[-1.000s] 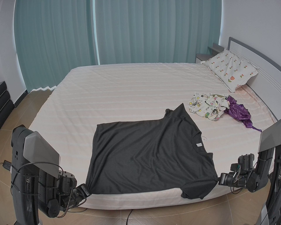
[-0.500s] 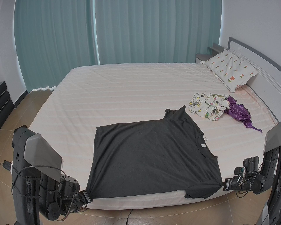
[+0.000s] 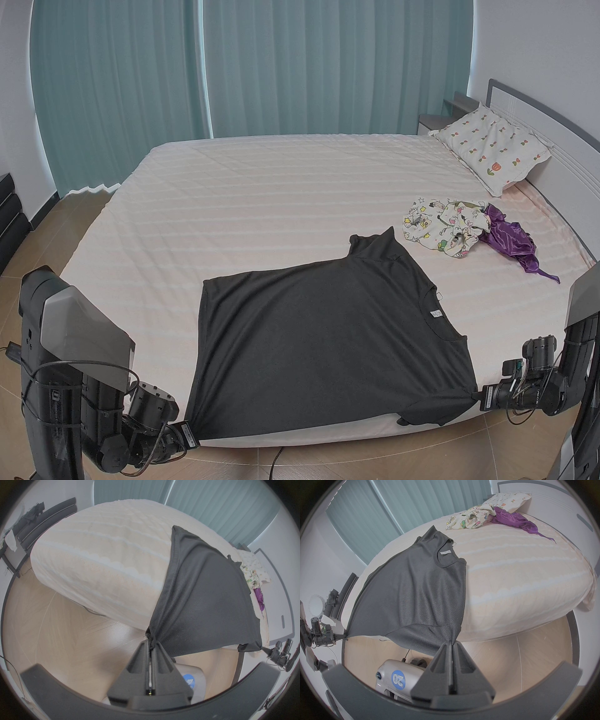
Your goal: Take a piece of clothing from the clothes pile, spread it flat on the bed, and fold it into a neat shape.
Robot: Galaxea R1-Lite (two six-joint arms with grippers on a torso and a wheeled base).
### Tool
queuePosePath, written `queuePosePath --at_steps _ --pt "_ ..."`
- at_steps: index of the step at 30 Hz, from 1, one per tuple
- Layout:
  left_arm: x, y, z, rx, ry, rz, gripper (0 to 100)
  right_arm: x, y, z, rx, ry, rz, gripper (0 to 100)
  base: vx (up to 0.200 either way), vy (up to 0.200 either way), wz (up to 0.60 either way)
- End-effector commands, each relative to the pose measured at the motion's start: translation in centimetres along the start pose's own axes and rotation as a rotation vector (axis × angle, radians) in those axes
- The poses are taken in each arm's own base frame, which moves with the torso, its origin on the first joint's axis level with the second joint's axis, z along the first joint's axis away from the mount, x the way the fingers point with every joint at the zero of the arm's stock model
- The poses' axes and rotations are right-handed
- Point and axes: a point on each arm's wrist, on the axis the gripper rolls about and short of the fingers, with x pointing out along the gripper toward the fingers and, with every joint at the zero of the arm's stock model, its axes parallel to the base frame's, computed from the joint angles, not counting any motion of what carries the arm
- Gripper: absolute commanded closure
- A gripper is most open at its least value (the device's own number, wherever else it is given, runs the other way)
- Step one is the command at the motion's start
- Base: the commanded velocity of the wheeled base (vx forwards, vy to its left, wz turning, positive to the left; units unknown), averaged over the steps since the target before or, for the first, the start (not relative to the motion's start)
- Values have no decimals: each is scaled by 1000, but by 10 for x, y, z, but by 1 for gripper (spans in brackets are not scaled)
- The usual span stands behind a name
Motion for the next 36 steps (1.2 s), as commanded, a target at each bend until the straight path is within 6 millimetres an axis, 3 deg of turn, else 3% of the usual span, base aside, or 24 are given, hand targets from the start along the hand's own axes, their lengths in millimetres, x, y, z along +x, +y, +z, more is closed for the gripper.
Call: queuePosePath --at_steps 1,8,14,19,25,36 --pt "-5 2 -8 29 48 29 100 -2 0 -4 -10 17 -2 100 0 0 0" --pt "-10 0 -9 44 56 23 100 -1 -1 -4 -14 13 -1 100 0 0 0" --pt "-19 -7 6 2 -42 -55 100 -10 3 7 -21 -66 46 100 0 0 0" --pt "-35 -13 33 -70 -181 -140 100 -17 8 30 54 -181 100 100 0 0 0" --pt "-32 -20 59 -166 -277 -188 100 -5 6 59 144 -281 114 100 0 0 0" --pt "-16 -28 86 -207 -350 -212 100 12 6 87 121 -373 121 100 0 0 0"
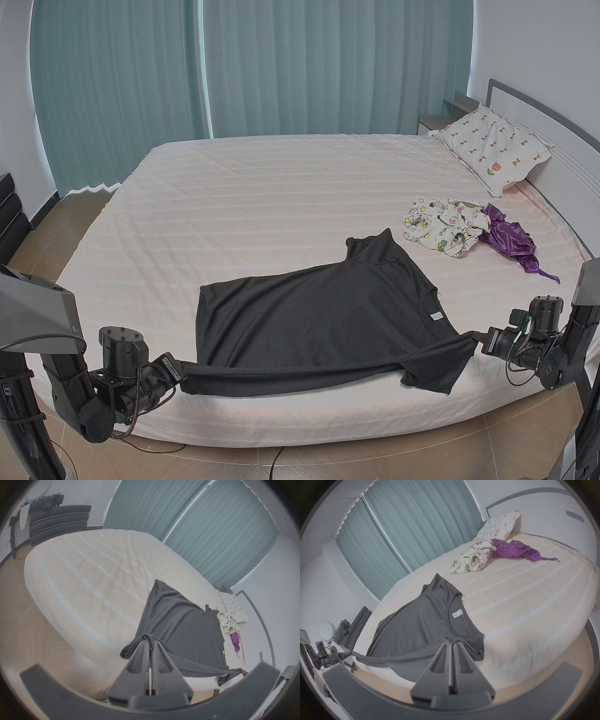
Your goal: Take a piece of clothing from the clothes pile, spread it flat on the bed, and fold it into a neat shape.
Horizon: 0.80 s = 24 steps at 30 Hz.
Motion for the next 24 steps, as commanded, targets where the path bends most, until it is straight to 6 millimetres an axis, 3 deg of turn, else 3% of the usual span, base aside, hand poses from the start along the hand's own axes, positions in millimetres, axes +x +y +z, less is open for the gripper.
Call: queuePosePath --at_steps 1,10,11,16,24 --pt "13 -4 6 -9 -25 -8 100 13 1 10 -16 -41 16 100 0 0 0" --pt "36 -7 11 -21 -45 -8 100 32 12 13 -46 -54 52 100 0 0 0" --pt "47 -8 14 -28 -66 -8 100 48 12 14 -56 -73 39 100 0 0 0" --pt "65 -12 23 -46 -148 19 100 74 15 23 -74 -129 14 100 0 0 0" --pt "71 -17 29 -88 -203 18 100 92 29 27 -102 -158 64 100 0 0 0"
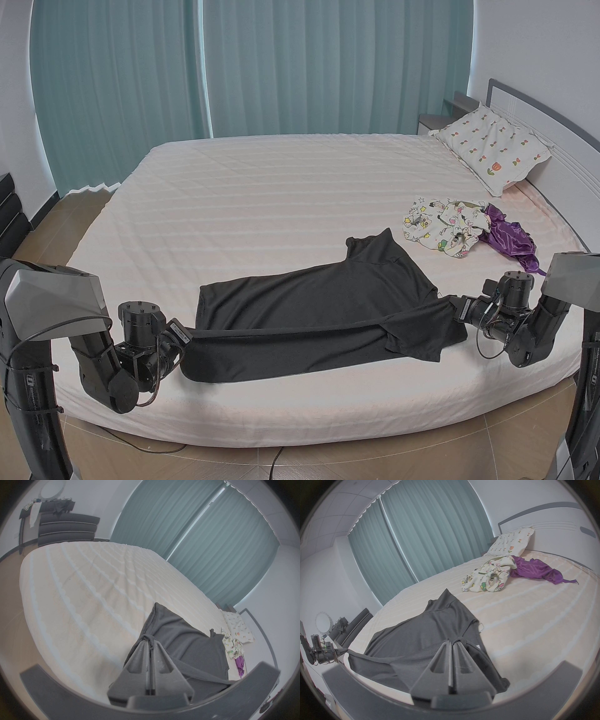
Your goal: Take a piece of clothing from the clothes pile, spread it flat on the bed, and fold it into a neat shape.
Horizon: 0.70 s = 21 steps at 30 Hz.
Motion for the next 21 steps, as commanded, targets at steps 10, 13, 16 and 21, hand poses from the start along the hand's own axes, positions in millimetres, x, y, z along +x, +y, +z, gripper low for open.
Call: queuePosePath --at_steps 10,13,16,21 --pt "-34 -2 8 -17 5 -20 100 -22 2 -1 11 39 27 100 0 0 0" --pt "-50 -5 11 5 13 -41 100 -40 -2 8 23 34 39 100 0 0 0" --pt "-66 -6 10 31 61 -41 100 -59 -6 8 40 61 61 100 0 0 0" --pt "-82 -6 13 55 130 -6 100 -84 -12 -1 71 110 71 100 0 0 0"
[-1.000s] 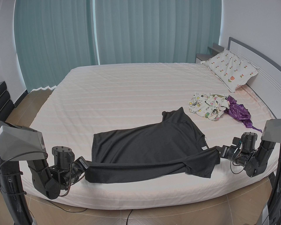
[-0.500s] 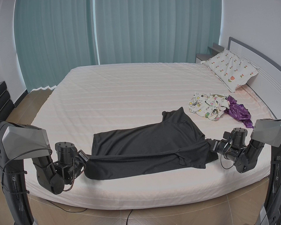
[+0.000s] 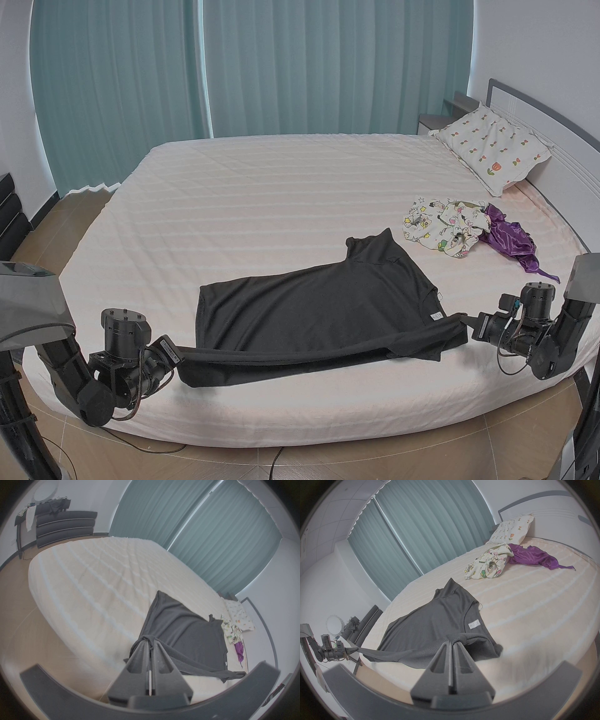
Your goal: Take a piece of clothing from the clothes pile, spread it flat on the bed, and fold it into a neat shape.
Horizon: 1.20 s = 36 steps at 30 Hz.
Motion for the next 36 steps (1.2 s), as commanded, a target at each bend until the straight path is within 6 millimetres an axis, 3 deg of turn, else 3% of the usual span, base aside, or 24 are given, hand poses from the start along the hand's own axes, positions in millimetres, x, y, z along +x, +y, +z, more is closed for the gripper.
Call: queuePosePath --at_steps 1,16,20,27,36 --pt "-28 -7 8 15 15 -28 100 -32 -3 1 25 2 -2 100 0 0 0" --pt "-43 15 -15 101 162 97 100 -67 2 -20 31 84 -20 100 0 0 0" --pt "-45 18 -18 106 174 106 100 -71 6 -16 7 67 -14 100 0 0 0" --pt "-27 8 -9 78 136 87 100 -56 2 -4 -9 25 -3 100 0 0 0" --pt "18 -4 2 45 96 93 100 -18 2 18 -11 62 9 100 0 0 0"
